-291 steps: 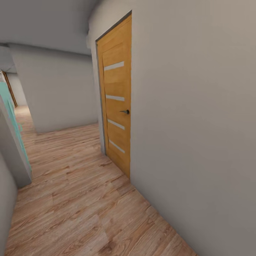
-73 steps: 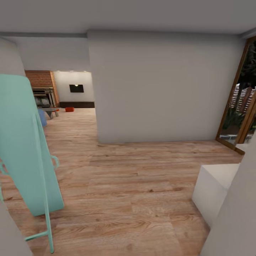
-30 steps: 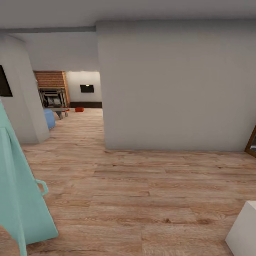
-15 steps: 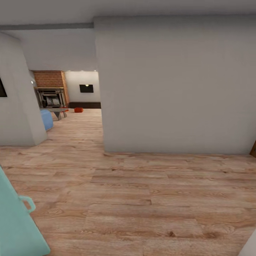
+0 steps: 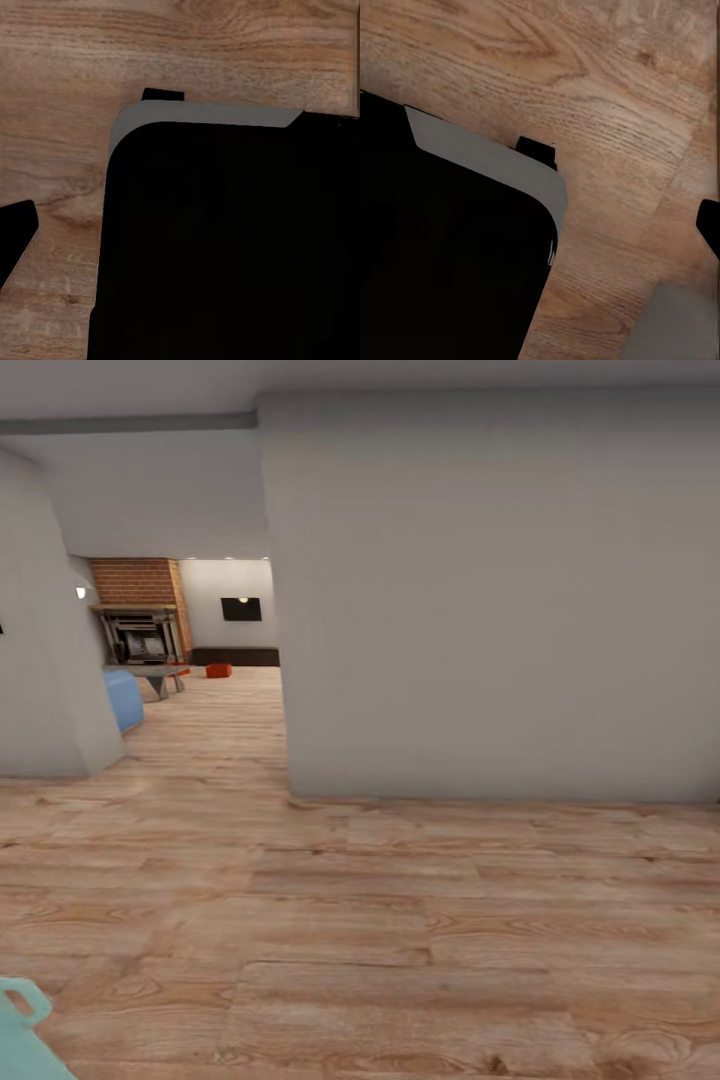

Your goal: Move the two storage containers from the living room to the garage. In the garage, place one container on the floor and stack the other container on top of it (either order is fine).

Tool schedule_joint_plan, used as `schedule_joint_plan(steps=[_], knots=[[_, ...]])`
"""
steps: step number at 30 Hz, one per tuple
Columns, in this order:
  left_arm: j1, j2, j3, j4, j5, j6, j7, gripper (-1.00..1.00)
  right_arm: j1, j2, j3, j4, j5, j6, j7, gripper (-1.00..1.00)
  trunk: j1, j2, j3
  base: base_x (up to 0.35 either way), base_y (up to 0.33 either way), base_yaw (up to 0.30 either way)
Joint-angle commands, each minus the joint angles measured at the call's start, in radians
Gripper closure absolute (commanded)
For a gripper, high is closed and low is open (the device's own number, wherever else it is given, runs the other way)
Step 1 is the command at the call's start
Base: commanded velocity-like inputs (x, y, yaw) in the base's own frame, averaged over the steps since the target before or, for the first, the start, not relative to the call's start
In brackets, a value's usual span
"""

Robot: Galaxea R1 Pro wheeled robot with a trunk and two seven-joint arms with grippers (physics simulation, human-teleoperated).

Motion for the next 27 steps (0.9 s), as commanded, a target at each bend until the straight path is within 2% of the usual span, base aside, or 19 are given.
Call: schedule_joint_plan(steps=[1,27], knots=[[0.0,0.0,0.0,0.0,0.009,-0.002,-0.001,-1.0,-0.001,0.0,0.008,0.002,-0.008,-0.004,0.0,-1.0,0.001,0.0,-0.001,0.323,0.0,0.0],[0.0,-0.002,-0.001,0.0,0.008,-0.002,-0.001,-1.0,-0.001,0.0,0.009,0.002,-0.01,-0.005,0.0,-1.0,0.001,0.0,-0.001,0.323,0.0,0.0]])
